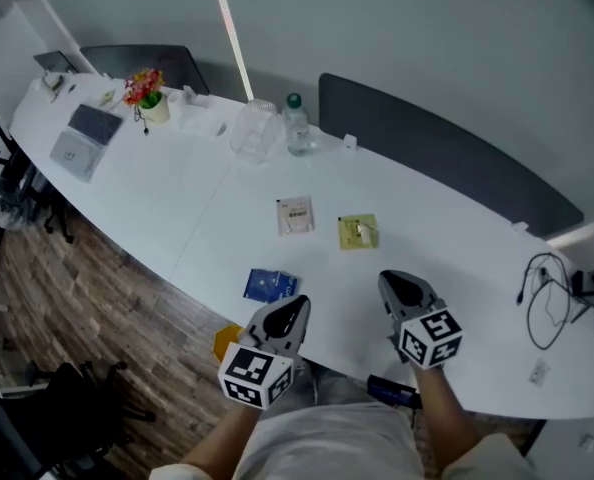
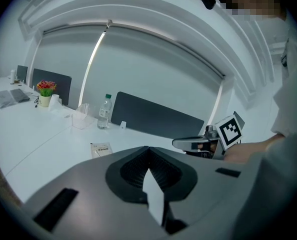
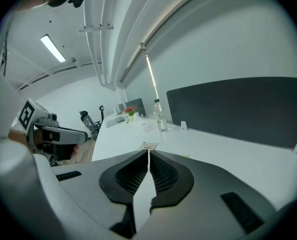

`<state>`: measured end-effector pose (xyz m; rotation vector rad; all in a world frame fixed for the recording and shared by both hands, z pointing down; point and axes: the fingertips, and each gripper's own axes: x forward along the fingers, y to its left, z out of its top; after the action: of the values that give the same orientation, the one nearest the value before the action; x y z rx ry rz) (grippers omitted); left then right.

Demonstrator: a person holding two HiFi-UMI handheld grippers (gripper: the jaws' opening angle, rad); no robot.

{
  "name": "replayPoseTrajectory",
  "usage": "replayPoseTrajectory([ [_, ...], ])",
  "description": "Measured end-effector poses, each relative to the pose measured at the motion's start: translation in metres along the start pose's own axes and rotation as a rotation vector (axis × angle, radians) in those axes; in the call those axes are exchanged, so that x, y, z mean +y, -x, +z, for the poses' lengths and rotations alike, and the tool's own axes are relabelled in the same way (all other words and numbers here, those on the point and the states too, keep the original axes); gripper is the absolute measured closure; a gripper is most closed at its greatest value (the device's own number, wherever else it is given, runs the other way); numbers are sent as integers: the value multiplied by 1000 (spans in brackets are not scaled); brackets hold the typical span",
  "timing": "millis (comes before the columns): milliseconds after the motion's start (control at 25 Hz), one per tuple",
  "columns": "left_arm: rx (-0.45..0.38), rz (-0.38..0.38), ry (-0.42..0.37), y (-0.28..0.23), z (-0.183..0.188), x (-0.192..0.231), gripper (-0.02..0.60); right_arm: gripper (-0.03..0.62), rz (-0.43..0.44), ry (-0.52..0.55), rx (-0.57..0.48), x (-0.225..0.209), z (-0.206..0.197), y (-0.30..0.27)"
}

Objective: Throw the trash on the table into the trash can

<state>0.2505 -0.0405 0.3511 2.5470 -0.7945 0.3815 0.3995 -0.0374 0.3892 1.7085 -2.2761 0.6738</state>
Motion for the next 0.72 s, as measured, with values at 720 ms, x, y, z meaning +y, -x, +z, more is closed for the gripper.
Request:
replayPoseTrajectory([
  [720,38,12,59,-44,-19,30,580,500,-107,-46,70,-62,-44,-75],
])
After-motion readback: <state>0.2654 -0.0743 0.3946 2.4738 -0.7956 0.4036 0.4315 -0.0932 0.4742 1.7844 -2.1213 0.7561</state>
